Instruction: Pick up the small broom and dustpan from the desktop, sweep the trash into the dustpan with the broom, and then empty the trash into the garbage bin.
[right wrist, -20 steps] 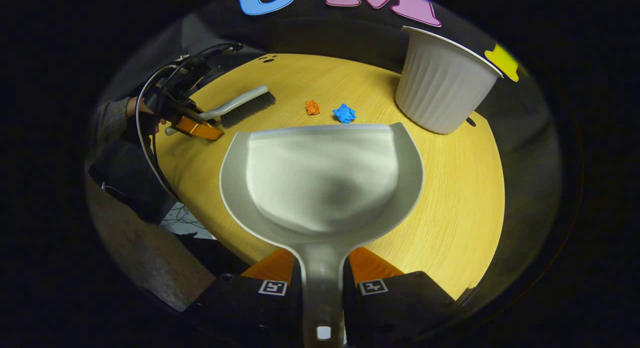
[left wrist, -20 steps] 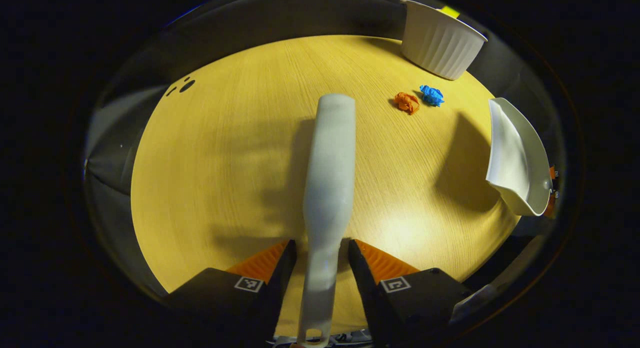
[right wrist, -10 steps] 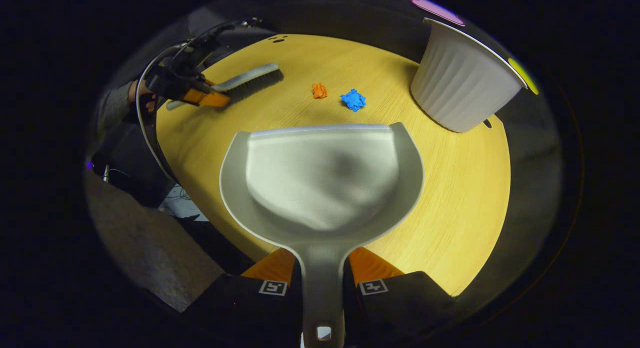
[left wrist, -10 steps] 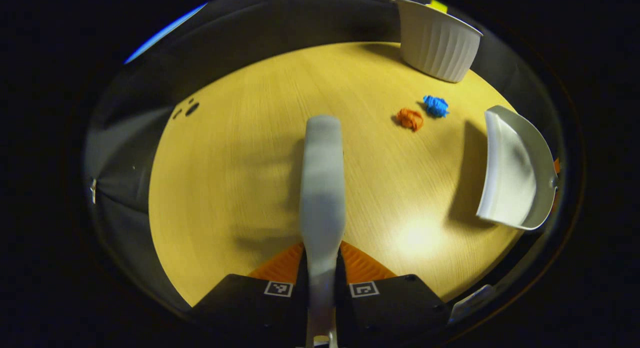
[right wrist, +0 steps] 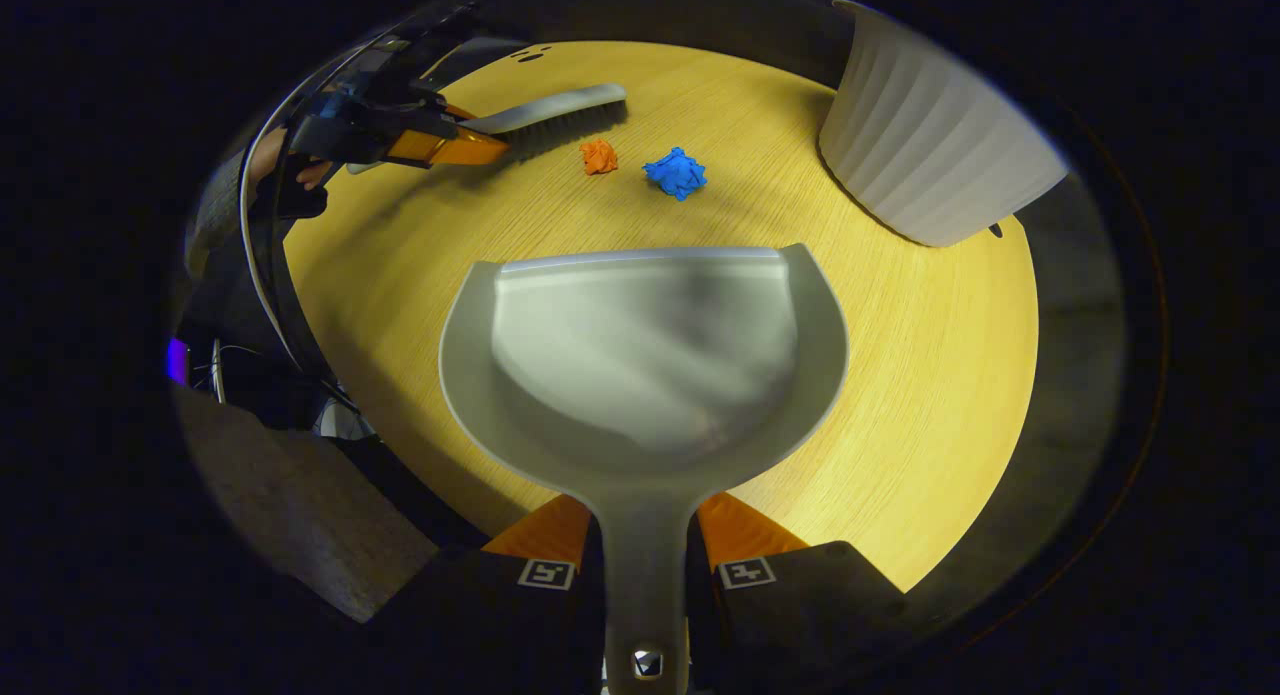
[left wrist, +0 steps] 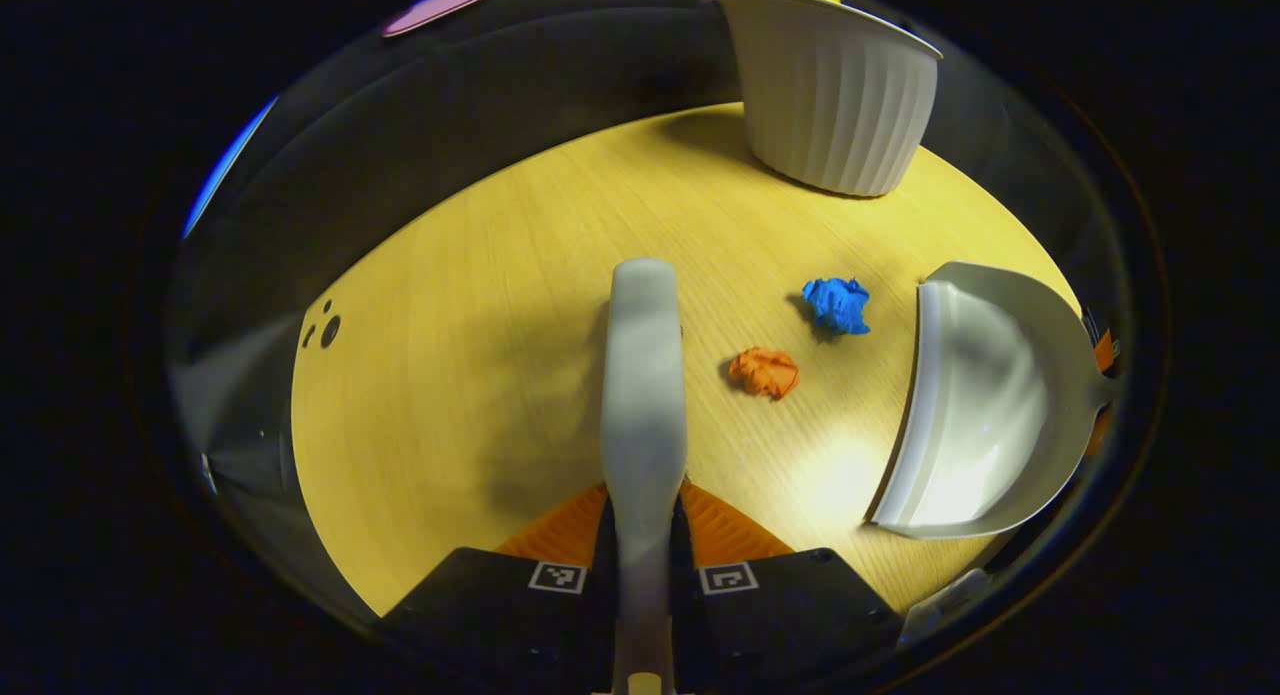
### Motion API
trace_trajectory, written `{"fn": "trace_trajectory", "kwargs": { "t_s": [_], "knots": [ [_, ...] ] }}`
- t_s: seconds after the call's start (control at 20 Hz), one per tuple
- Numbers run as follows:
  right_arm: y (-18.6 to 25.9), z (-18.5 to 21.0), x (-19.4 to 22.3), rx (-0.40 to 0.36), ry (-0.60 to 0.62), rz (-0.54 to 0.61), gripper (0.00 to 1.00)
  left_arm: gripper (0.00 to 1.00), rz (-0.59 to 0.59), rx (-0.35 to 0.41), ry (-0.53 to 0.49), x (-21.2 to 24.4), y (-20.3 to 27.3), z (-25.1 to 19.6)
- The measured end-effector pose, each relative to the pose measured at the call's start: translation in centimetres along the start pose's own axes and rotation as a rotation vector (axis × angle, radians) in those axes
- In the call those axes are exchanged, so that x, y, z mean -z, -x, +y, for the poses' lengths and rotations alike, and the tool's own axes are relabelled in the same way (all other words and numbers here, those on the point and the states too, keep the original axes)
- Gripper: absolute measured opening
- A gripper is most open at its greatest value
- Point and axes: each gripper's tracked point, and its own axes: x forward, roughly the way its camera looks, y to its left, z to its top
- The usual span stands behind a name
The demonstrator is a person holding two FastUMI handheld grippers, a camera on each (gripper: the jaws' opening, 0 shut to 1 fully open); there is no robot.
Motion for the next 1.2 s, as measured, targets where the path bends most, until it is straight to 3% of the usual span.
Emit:
{"fn": "trace_trajectory", "kwargs": {
  "t_s": [0.2,0.25,0.3,0.45,0.5,0.6,0.65,0.85,1.05,1.1,1.2],
  "knots": [
    [-0.5,-0.7,-0.5,-0.005,0.022,-0.015,0.37,0.27,-0.008,0.035,-0.072,-2.0,-0.5,-1.8],
    [-0.6,-0.8,-0.6,-0.009,0.025,-0.020,0.41,0.27,-0.012,0.055,-0.089,-2.4,-0.6,-2.6],
    [-0.6,-0.9,-0.7,-0.012,0.027,-0.025,0.37,0.26,-0.014,0.081,-0.102,-2.5,-0.5,-3.4],
    [-0.5,-1.1,-0.7,-0.012,0.040,-0.034,0.37,0.27,-0.006,0.205,-0.130,-2.4,0.0,-6.6],
    [-0.5,-1.1,-0.7,-0.010,0.047,-0.034,0.32,0.27,-0.005,0.245,-0.135,-2.4,0.3,-7.6],
    [-0.7,-1.4,-0.7,0.000,0.071,-0.040,0.37,0.27,-0.003,0.319,-0.141,-2.1,0.9,-9.4],
    [-0.7,-1.5,-0.7,0.002,0.079,-0.045,0.32,0.27,0.001,0.355,-0.136,-2.1,1.2,-10.2],
    [-1.1,-1.3,-0.5,0.004,0.070,-0.073,0.37,0.27,0.038,0.486,-0.100,-1.5,3.4,-12.9],
    [-1.8,-1.0,-0.4,0.015,0.052,-0.136,0.37,0.27,0.043,0.531,-0.063,-1.2,5.9,-13.7],
    [-1.9,-1.0,-0.4,0.018,0.038,-0.160,0.41,0.27,0.028,0.517,-0.071,-1.3,6.5,-13.4],
    [-1.9,-0.7,-0.7,0.024,0.007,-0.205,0.37,0.26,-0.019,0.469,-0.083,-1.4,7.8,-12.3]
  ]
}}
